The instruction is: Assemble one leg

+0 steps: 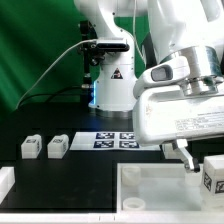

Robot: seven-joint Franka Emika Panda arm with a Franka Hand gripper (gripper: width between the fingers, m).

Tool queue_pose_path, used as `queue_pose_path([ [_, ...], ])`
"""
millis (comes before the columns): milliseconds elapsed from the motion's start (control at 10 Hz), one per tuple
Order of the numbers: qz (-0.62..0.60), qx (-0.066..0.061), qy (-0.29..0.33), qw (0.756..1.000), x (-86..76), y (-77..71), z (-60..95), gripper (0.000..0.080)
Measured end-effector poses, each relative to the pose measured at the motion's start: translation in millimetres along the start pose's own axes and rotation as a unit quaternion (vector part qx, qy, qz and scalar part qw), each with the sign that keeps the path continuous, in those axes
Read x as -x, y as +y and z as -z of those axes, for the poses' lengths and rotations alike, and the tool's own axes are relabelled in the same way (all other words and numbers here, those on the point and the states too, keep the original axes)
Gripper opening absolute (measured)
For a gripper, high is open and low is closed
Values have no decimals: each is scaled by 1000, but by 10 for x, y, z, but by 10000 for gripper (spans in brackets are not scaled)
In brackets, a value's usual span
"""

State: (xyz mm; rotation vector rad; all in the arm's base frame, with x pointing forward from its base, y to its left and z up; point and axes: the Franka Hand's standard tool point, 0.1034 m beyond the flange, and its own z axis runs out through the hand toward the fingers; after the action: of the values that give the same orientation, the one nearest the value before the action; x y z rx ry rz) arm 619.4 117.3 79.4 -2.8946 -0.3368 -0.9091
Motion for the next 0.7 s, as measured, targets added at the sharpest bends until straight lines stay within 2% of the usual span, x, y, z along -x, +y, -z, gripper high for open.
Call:
queue_pose_path([
  [100,0,0,0,1000,2,0,-1,612],
  [300,0,0,0,1000,5,0,-3,642],
  [700,0,0,-1,1000,9,0,-5,649],
])
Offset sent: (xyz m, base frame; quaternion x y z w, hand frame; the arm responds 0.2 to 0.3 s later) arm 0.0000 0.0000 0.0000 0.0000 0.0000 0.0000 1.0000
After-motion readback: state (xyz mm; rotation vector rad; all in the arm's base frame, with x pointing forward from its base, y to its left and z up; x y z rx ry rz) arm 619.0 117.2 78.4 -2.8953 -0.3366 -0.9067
